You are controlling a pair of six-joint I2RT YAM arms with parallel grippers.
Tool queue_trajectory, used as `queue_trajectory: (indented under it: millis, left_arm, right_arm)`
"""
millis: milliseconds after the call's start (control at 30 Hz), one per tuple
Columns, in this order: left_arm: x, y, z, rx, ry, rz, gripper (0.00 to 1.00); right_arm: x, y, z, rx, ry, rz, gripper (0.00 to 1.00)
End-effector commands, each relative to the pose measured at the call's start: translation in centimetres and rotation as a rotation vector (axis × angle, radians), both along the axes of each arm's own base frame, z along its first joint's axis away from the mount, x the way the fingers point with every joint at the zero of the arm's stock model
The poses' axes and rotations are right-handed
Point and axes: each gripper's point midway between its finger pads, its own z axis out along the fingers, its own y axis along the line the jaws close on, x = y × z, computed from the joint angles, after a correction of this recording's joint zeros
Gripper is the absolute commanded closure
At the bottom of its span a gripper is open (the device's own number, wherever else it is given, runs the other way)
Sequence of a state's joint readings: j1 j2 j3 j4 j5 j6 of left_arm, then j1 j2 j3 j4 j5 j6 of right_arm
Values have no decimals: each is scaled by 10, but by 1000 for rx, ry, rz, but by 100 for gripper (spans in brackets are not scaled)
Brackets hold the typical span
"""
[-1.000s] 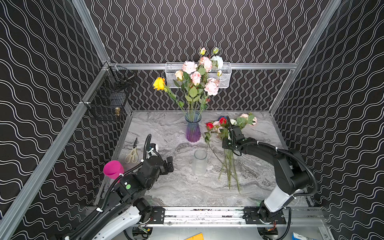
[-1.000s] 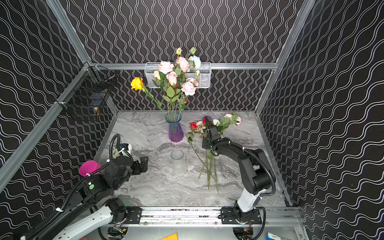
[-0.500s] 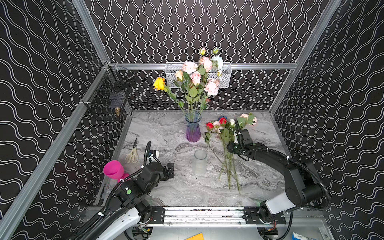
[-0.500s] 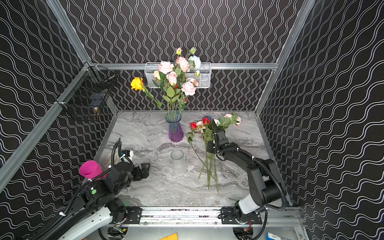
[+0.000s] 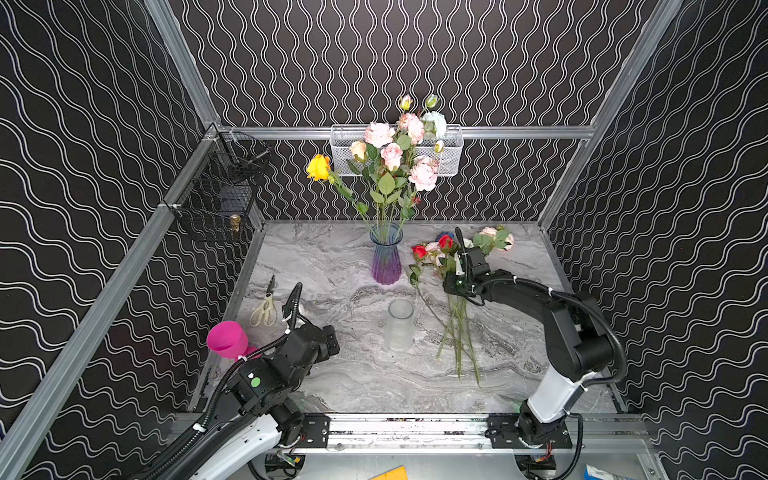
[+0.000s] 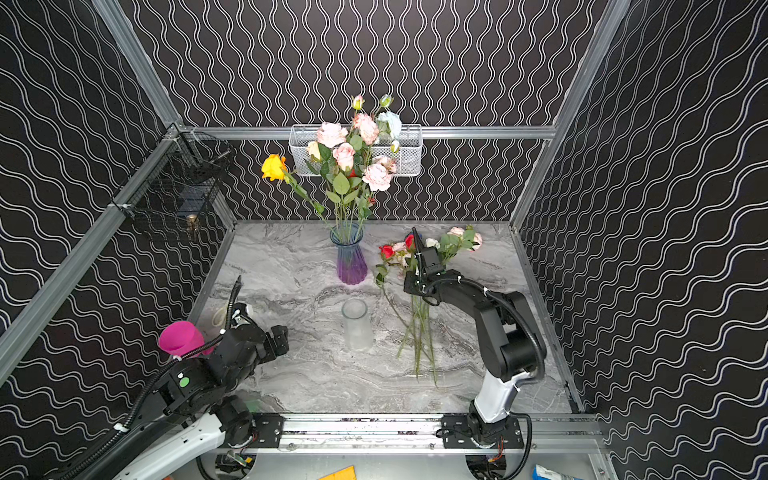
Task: Arrange the flowers into the vase
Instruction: 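Withdraw the left gripper from the cup while the right gripper grasps a red rose stem, then lift the red rose high out of the bunch with the right gripper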
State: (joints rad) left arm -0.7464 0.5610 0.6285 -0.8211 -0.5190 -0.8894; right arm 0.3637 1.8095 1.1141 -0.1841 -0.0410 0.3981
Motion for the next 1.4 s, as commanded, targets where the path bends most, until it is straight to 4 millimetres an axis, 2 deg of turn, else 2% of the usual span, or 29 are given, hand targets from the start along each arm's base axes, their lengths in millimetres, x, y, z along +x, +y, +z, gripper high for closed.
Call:
queue_trajectory:
  millis: [0, 133, 233, 533, 633, 700, 833, 967, 1100, 1233, 1267, 1300, 1367]
  left_arm:
    - [0, 7, 1, 7, -4, 41, 2]
    - [-1, 8, 1, 3, -7, 43, 2]
    - [-1, 7, 3, -9, -20, 34, 1]
    - [-1, 5, 2, -5, -14, 25, 2]
    - [0, 3, 1, -7, -13, 16, 2]
    - [1, 1, 2, -8, -15, 12, 2]
    - [2, -5, 3, -29, -19, -12, 2]
    - [2, -11, 7, -66, -32, -35, 2]
    - [0, -9, 1, -75, -26, -20, 2]
    - [-1, -12, -6, -88, -3, -28, 2]
    - [-1, -12, -5, -84, -2, -29, 2]
    - [-1, -11, -4, -83, -5, -27, 2]
    - [-1, -7, -2, -78, -10, -5, 2]
  right_arm:
    - [3, 1, -8, -15, 25, 10, 83]
    - [7, 0, -4, -20, 11, -9, 93]
    - [8, 0, 13, 0, -38, -12, 99]
    - [-6, -9, 80, 35, -195, -22, 100]
    - [-7, -12, 108, 59, -307, -23, 100]
    - [-11, -20, 116, 56, -366, -50, 100]
    - [-9, -28, 157, 109, -494, -128, 100]
    - [-10, -25, 201, 142, -595, -139, 100]
    - [-14, -23, 228, 151, -681, -131, 100]
    - [-25, -24, 265, 147, -777, -131, 100]
    - [-28, -26, 289, 147, -818, -125, 100]
    - [-35, -17, 299, 148, -831, -96, 100]
    - [-45, -15, 318, 143, -858, -82, 100]
